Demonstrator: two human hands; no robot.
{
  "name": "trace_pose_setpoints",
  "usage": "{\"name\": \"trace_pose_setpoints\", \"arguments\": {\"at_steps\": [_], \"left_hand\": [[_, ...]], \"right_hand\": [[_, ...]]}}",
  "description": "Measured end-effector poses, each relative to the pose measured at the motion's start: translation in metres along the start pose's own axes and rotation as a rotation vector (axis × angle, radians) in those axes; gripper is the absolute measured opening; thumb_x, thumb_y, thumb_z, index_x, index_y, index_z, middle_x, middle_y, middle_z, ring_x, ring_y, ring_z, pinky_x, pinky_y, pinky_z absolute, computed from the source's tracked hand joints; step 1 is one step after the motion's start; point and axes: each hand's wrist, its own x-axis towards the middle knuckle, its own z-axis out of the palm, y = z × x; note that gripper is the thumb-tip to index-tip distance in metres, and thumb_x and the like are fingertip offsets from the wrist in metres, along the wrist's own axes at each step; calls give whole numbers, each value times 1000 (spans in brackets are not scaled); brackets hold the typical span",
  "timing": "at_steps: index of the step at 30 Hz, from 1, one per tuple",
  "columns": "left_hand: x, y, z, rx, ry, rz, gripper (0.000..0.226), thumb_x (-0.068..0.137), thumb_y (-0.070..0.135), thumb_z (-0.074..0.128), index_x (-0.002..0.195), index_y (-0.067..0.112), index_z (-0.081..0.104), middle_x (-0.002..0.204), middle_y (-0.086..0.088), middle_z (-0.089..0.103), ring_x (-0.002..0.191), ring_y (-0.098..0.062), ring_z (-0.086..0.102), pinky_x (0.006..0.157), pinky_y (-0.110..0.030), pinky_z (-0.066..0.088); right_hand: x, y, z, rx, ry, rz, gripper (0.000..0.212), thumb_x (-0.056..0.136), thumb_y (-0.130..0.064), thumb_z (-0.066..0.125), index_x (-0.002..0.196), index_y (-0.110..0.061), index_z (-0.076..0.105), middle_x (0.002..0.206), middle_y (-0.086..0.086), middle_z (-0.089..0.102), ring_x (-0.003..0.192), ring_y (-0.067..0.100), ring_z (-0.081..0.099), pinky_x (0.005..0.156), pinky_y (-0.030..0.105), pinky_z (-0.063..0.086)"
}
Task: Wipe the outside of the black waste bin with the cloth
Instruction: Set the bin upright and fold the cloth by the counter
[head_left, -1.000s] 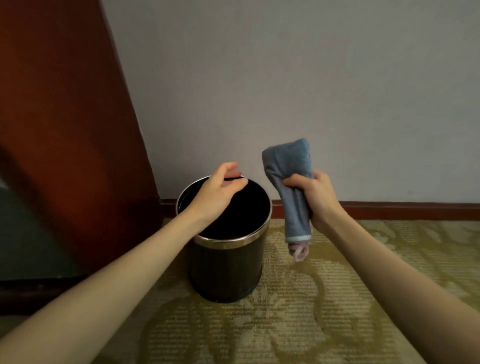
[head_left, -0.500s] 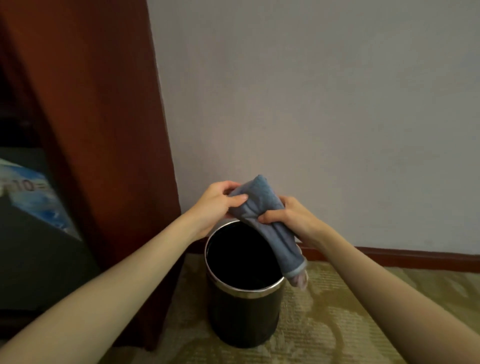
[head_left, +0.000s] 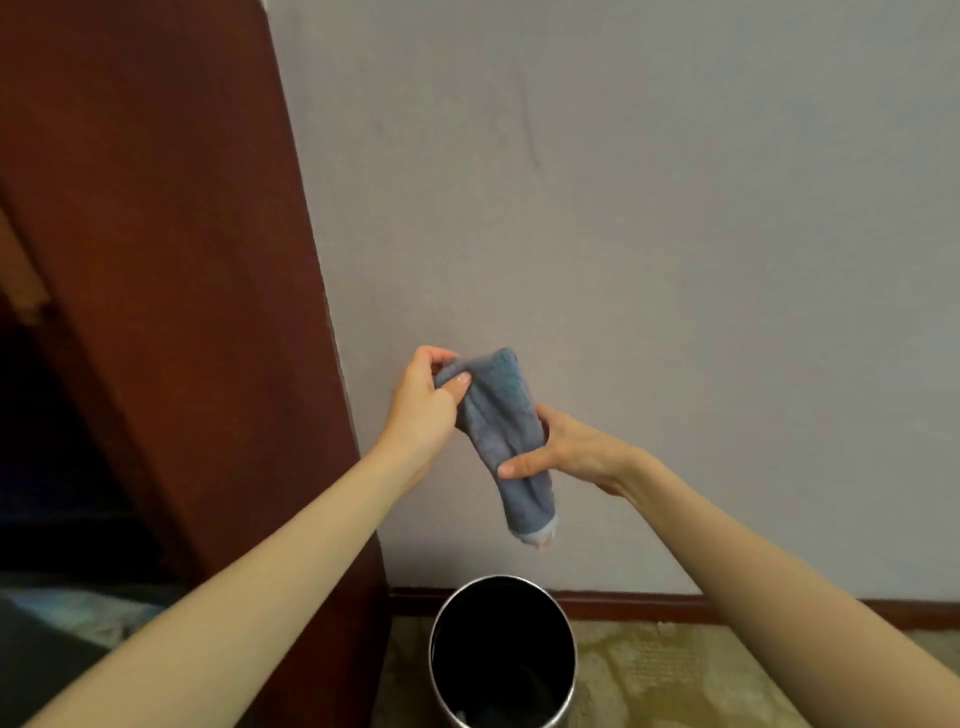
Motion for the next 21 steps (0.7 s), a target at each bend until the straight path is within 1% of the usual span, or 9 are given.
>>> {"name": "trace_pose_setpoints", "arguments": {"at_steps": [3,6,8,9,11,14,16,19,21], "left_hand": [[12,52,-9,-7,12,17,12,89,3,53,97,11,51,90,-7,55,88,-20,52,85,-38,46],[29,107,-24,-28,18,0,12,90,3,53,99,10,51,92,-8,55,89,-20,52,87,-40,46],[38,145,-35,-48,-2,-11,10,90,4,52,98,10,51,86,-2,53,88,-19,52,86,-40,47],[42,164,-41,-53,-11,-9,10,90,4,52,98,11,51,84,0,53,86,-18,52,85,-38,47],[47,200,-53,-62,-20,-6,9,90,4,53,97,11,51,82,2,53,83,-14,52,81,-32,46],[51,250,-74,-104,3,-51,9,90,4,53,97,11,51,84,1,54,80,-11,53,71,-23,45],[55,281,-89,-149,22,-112,9,91,5,52,99,9,49,87,-3,56,80,-13,54,68,-21,44],[65,322,-109,-176,46,-171,10,93,9,52,103,8,48,97,-11,58,89,-21,56,74,-27,44],[74,348,-120,-195,55,-176,11,94,11,52,103,8,49,101,-12,59,92,-22,58,77,-28,46]], "right_hand": [[-6,-44,-27,-22,20,19,77,56,-27,88,122,-13,50,120,4,60,110,17,57,97,37,46],[-16,-88,-55,-15,-25,66,53,62,-18,85,109,-6,63,111,9,69,106,21,63,97,35,47],[-26,-121,-74,6,-23,80,38,63,-16,84,97,-7,70,100,8,73,100,21,66,89,30,51],[-31,-139,-82,14,-23,77,37,62,-17,84,95,-9,70,97,5,74,98,19,67,84,27,51],[-42,-174,-95,27,-31,66,43,59,-20,82,98,-13,67,94,1,73,94,16,67,75,24,51],[-55,-227,-116,79,-52,50,48,57,-15,77,101,-13,57,97,4,68,92,17,65,72,24,51],[-65,-263,-130,103,-56,58,55,56,-15,77,104,-15,50,103,6,62,95,17,63,71,23,50],[-76,-310,-152,133,9,55,69,54,-19,78,115,-19,45,112,11,59,99,23,63,73,29,53],[-80,-338,-163,139,80,39,73,51,-26,78,117,-23,47,112,13,61,98,26,65,77,37,55]]}}
